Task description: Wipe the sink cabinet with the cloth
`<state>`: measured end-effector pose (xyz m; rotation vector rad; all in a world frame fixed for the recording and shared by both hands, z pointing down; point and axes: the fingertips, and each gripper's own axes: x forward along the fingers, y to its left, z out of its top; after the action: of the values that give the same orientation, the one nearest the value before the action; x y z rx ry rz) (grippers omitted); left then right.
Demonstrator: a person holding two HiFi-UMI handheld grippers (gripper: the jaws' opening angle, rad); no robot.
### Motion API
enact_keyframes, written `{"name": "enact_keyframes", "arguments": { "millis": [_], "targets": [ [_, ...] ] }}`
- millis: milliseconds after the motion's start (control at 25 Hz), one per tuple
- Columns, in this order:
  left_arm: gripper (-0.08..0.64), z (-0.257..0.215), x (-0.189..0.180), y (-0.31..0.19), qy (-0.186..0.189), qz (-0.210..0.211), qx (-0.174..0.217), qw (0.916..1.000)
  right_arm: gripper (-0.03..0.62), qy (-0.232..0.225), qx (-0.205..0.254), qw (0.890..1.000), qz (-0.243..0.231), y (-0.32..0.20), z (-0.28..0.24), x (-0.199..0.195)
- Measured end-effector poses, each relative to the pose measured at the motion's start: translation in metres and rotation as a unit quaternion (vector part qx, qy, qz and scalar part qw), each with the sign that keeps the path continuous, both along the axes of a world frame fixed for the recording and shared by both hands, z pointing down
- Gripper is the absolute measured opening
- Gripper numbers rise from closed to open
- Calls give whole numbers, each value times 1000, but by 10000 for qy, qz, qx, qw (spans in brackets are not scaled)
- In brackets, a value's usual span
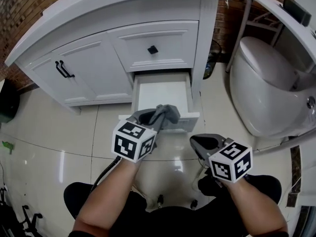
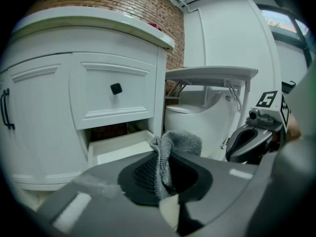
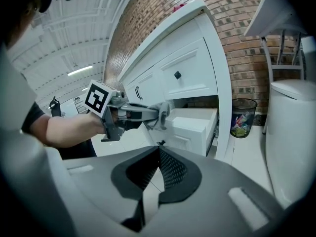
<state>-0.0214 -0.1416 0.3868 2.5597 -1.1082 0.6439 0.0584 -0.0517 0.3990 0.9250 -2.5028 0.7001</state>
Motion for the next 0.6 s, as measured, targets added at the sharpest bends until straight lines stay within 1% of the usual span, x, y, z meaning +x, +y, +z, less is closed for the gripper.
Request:
{"name": "enact_keyframes", "arguments": {
  "millis": [280, 360, 520, 600],
  "targets": [
    [37, -1, -69, -1, -248, -526, -26, 9983, 5, 48, -1, 10000, -56, 1, -1, -11],
    [37, 0, -86, -1, -450, -573, -16, 9973, 3, 25, 7, 10000, -88, 0, -5, -16],
    [37, -3, -116, -7, -1068, -545, 85, 9928, 5, -75, 41, 9998, -175, -5, -22, -27],
    [37, -10, -126, -16, -1173, -550, 116, 9915, 5, -166, 14, 9996, -219, -8, -33, -33]
  ]
}}
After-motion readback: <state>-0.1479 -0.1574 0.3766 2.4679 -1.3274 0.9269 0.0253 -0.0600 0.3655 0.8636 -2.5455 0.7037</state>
